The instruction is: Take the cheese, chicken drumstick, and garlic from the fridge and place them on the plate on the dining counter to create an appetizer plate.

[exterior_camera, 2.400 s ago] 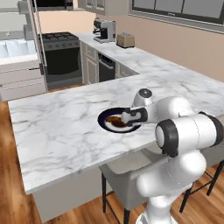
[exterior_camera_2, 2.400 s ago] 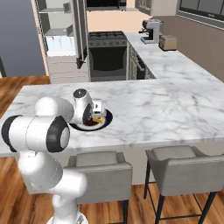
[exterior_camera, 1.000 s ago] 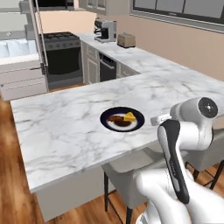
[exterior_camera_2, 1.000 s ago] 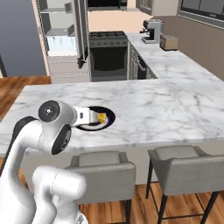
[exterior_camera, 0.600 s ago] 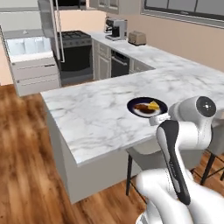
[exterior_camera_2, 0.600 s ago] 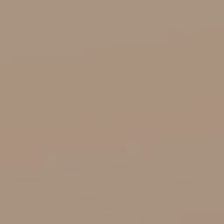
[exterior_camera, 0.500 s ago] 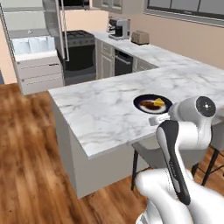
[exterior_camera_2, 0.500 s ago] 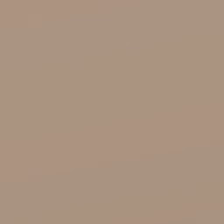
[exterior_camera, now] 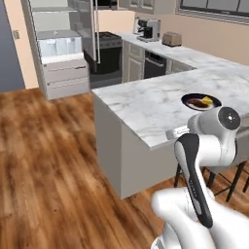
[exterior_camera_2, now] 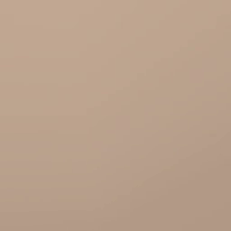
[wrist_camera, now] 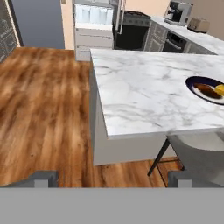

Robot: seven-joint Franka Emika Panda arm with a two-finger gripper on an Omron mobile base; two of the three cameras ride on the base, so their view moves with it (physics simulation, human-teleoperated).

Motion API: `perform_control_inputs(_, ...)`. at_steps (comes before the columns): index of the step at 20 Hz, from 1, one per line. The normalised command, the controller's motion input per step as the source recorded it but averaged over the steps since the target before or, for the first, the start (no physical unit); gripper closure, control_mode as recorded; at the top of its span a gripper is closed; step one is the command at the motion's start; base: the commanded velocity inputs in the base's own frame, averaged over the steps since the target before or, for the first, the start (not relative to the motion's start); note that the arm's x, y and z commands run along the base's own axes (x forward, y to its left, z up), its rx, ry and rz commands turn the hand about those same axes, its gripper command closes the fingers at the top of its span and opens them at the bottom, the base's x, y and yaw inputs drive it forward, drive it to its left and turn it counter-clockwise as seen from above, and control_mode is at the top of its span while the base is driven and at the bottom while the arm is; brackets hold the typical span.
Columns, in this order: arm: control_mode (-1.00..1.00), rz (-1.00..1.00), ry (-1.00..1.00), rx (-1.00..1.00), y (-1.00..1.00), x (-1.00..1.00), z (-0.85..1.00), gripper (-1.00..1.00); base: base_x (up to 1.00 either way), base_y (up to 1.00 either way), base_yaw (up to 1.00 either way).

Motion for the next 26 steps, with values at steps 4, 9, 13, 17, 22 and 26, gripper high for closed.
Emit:
perform_control_inputs(4,1.00,0.00,0.00,0.00,0.00,0.00,0.00,-1.00,0.01,1.00,0.00)
perform_control_inputs(9,1.00,0.00,0.00,0.00,0.00,0.00,0.00,-1.00,0.72,1.00,-0.01)
perform_control_inputs(13,1.00,0.00,0.00,0.00,0.00,0.00,0.00,-1.00,1.00,1.00,0.05)
perform_control_inputs(17,1.00,0.00,0.00,0.00,0.00,0.00,0.00,-1.00,1.00,1.00,0.01)
perform_control_inputs(22,1.00,0.00,0.00,0.00,0.00,0.00,0.00,-1.00,1.00,0.76,-0.06)
perform_control_inputs(26,1.00,0.00,0.00,0.00,0.00,0.00,0.00,-1.00,1.00,0.36,-0.09)
